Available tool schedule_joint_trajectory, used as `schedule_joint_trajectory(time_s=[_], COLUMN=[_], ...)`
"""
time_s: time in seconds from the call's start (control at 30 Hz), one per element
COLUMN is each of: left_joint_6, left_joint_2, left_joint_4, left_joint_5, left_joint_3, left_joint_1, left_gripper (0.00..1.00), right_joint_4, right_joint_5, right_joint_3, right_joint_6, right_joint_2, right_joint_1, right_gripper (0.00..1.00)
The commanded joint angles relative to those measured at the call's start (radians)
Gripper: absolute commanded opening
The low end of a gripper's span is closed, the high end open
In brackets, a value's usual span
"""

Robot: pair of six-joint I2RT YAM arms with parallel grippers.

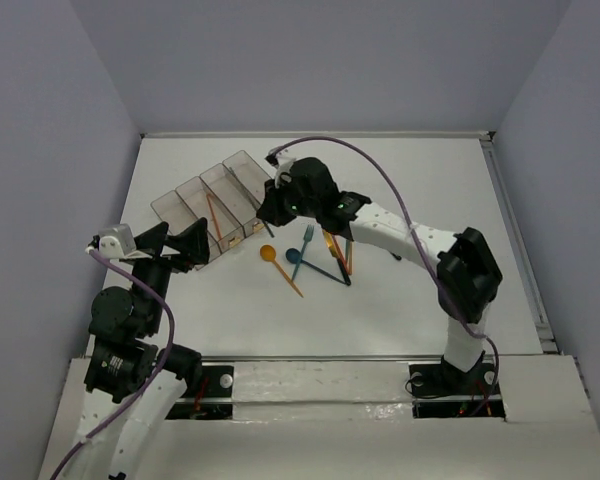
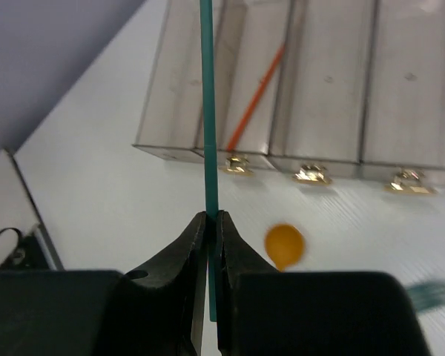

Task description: Sort the eating utensils into containers

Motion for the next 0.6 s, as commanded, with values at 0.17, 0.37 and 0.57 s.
schedule_joint_trajectory(time_s=[0.17,0.37,0.57], left_joint_6=[0.014,0.011,0.012], left_joint_2=[-0.017,-0.017,-0.008], left_joint_4=[0.057,0.060,0.062], left_joint_5=[0.001,0.007,0.012], left_joint_3=[-0.003,-0.005,-0.005], left_joint_1=[-0.005,-0.005,-0.005], left_gripper=[0.99,0.99,0.99], right_joint_4=[0.073,0.006,-0.031], right_joint_5=[-0.019,0.029,0.052], right_joint_3=[0.380,0.638,0.842], right_joint_6=[0.146,0.147,0.130], right_joint_2=[0.328,0.544,0.682], right_joint_1=[0.072,0.108,0.117], right_gripper=[0.00,0.00,0.00])
